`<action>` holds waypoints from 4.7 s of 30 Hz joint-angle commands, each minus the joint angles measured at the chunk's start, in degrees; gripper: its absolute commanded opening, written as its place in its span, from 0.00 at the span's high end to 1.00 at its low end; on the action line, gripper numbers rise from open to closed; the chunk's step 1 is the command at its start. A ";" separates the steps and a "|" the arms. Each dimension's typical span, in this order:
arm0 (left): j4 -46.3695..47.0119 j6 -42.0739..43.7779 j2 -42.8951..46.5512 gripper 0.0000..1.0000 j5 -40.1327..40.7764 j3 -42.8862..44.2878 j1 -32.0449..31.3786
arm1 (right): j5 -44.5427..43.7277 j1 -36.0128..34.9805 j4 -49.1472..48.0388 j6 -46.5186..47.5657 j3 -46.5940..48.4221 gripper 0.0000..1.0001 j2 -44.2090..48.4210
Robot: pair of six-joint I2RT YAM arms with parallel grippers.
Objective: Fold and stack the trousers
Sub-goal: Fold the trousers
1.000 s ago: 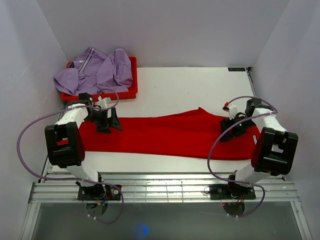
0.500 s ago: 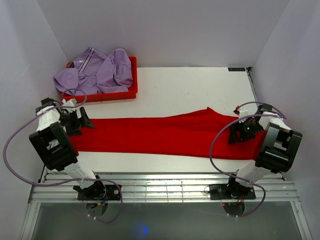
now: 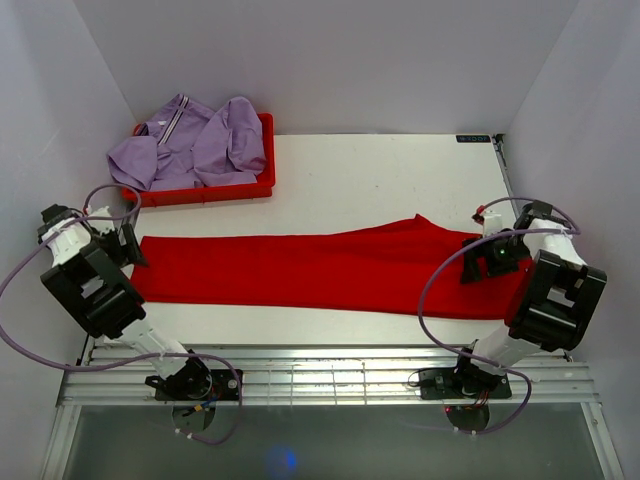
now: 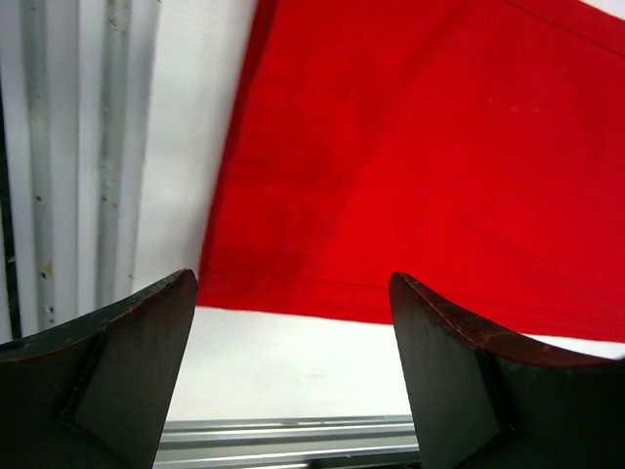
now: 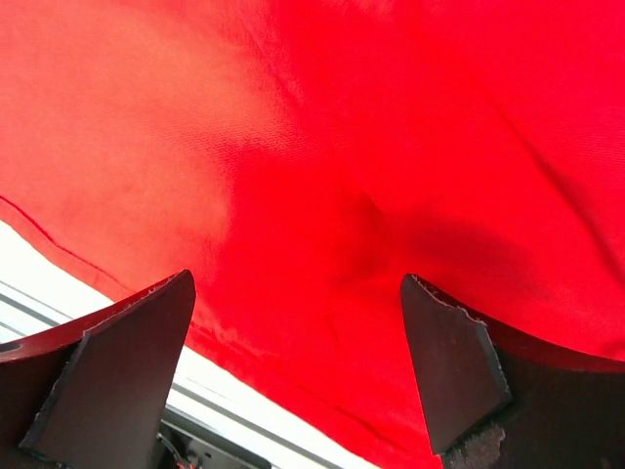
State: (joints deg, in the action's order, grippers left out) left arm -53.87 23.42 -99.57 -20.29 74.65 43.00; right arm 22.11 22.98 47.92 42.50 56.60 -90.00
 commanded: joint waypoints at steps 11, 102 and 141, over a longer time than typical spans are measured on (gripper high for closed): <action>6.32 8.22 -9.07 0.30 2.63 2.34 0.24 | -1.36 0.40 7.89 0.66 11.06 0.03 9.48; 38.13 -62.97 10.62 1.00 8.96 -13.66 -79.21 | -4.18 5.85 14.22 2.41 7.82 0.04 4.74; 30.75 -30.81 13.98 0.20 -25.33 -22.71 -66.29 | 2.97 -34.32 -18.73 -26.23 21.53 0.69 -8.17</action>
State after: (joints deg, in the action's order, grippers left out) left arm -21.39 -11.14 -84.95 -40.10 52.62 -23.27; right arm 30.02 -10.07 36.97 20.80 75.22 -95.79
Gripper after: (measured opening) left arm 0.806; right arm 0.316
